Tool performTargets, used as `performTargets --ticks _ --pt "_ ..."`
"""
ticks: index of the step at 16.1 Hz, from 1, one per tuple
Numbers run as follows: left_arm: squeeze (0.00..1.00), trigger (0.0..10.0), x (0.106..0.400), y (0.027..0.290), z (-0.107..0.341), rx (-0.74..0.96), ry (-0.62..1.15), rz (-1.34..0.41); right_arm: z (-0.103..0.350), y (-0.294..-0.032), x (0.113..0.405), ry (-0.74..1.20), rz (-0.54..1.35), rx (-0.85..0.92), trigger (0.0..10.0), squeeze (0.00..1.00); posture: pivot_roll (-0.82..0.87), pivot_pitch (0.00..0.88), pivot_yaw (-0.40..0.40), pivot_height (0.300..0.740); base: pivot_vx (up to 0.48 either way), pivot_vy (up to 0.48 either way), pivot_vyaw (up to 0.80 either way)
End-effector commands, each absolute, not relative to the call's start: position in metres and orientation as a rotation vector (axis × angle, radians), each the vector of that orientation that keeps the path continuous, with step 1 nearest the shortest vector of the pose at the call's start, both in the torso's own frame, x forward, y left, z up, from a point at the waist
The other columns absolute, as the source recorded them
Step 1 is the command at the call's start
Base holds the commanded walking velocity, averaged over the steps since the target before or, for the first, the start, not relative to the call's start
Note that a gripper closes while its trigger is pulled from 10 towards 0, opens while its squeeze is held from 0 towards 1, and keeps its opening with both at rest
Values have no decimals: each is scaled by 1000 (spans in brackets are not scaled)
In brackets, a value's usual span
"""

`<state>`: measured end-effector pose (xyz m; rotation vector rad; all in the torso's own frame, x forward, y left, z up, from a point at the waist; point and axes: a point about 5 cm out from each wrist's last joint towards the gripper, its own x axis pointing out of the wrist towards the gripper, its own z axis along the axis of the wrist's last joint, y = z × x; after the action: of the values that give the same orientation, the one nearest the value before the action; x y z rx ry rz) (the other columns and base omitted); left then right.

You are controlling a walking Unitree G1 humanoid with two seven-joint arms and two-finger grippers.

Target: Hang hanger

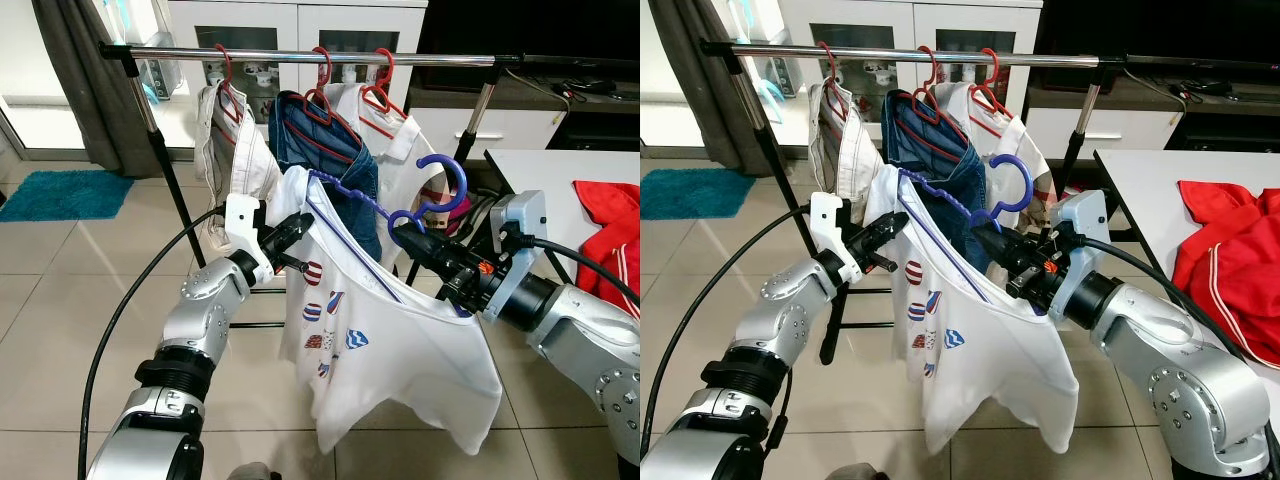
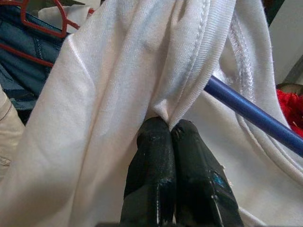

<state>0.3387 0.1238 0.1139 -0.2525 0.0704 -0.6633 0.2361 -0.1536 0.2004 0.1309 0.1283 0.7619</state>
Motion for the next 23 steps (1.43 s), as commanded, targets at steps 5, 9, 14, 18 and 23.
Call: performTargets --ticks 5,9,14,18,23 --pt "0 0 320 129 153 -63 24 -785 177 -161 232 280 719 -61 0 0 -35 0 2 740 0 0 0" --pt "0 0 326 155 180 23 -15 -669 167 -161 225 343 768 -110 0 0 -21 0 -4 740 0 0 0" --pt "0 0 357 199 191 22 -20 -246 179 -165 207 286 910 0 0 0 -31 0 9 740 0 0 0" --pt "0 0 364 191 167 51 55 -251 194 -172 204 159 907 155 0 0 -49 0 23 740 0 0 0" --pt "0 0 297 105 151 -89 100 -984 193 -159 260 -43 441 324 0 0 -39 0 24 740 0 0 0"
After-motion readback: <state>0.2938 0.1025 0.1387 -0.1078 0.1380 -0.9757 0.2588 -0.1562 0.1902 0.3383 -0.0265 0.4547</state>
